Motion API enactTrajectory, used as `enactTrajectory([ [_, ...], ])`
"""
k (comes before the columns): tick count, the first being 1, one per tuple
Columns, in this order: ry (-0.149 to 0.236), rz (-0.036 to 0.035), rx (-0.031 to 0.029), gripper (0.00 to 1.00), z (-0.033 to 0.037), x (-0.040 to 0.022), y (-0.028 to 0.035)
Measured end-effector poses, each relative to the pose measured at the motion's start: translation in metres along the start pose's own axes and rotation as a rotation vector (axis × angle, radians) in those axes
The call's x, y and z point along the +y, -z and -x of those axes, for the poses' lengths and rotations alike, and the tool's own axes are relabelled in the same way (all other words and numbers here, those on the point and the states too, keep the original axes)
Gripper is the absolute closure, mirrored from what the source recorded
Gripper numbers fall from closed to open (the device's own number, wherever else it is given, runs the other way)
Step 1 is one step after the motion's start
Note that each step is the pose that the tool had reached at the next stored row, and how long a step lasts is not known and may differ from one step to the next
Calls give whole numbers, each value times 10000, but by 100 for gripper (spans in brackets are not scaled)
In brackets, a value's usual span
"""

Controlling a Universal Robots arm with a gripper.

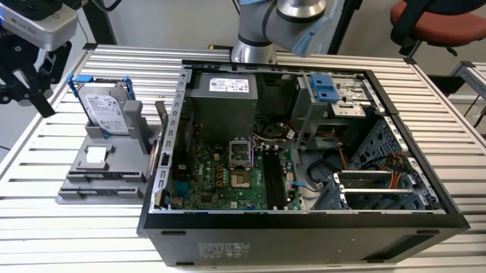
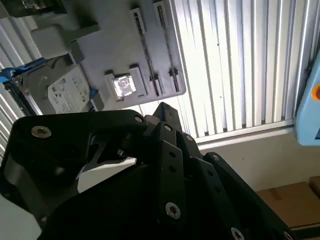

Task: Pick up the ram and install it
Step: 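Pick up the ram and move it above insertion slot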

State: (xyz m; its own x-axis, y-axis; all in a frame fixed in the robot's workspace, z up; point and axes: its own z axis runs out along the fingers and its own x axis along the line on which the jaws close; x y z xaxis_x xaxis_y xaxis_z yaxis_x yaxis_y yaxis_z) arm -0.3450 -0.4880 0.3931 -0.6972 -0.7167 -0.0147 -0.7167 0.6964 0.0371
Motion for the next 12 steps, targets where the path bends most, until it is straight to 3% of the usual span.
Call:
enactTrajectory([
  [12, 2044, 30, 77, 100, 0, 0, 2],
])
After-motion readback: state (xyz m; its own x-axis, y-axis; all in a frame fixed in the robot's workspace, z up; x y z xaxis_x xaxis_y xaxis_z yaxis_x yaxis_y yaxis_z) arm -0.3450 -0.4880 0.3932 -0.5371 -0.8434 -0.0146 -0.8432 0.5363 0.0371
